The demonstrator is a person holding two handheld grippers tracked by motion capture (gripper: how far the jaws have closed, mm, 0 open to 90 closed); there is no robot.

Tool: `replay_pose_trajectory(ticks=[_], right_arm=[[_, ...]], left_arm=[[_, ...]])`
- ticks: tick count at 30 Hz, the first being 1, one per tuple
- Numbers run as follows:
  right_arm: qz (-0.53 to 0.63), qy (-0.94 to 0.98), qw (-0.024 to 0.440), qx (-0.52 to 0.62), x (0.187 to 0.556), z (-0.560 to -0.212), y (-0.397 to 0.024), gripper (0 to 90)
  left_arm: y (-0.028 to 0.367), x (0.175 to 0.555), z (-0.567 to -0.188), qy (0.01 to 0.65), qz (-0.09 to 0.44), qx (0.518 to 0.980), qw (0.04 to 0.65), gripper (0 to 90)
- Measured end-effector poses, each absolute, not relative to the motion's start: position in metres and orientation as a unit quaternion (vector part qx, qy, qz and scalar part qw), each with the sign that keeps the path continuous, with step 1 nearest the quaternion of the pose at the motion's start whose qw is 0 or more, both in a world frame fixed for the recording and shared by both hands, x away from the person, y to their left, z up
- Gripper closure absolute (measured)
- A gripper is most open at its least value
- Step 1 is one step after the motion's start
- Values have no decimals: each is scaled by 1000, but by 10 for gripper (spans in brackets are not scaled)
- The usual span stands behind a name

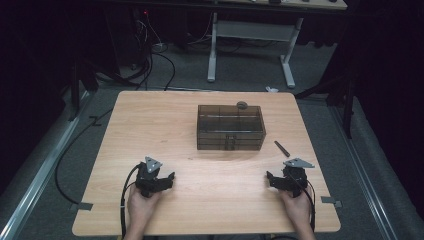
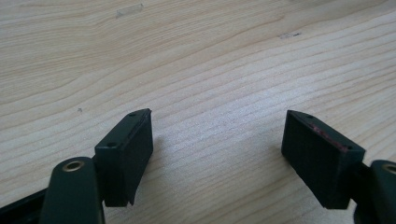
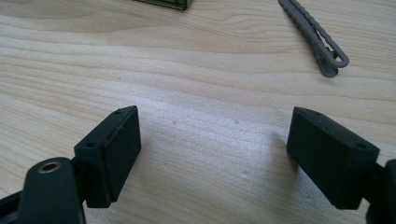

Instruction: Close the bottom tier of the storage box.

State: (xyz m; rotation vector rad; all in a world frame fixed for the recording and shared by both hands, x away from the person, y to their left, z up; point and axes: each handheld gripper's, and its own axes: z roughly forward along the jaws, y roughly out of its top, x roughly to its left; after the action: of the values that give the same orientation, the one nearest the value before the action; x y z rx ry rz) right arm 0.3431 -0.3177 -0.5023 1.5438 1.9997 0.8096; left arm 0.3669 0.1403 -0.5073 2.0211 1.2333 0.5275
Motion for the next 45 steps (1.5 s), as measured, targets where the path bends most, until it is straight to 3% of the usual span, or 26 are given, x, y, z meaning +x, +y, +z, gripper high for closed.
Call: replay_pose_trajectory(ticks=[16, 22, 45], right_arm=[[299, 731, 241, 564, 343, -502, -317, 186], [300, 732, 241, 562, 343, -502, -318, 191], [300, 732, 242, 561, 342, -502, -317, 200]], left_arm=[[138, 367, -507, 485, 207, 775, 349, 256], [137, 367, -507, 482, 208, 776, 351, 295], [104, 368, -467, 416, 189, 796, 397, 336]])
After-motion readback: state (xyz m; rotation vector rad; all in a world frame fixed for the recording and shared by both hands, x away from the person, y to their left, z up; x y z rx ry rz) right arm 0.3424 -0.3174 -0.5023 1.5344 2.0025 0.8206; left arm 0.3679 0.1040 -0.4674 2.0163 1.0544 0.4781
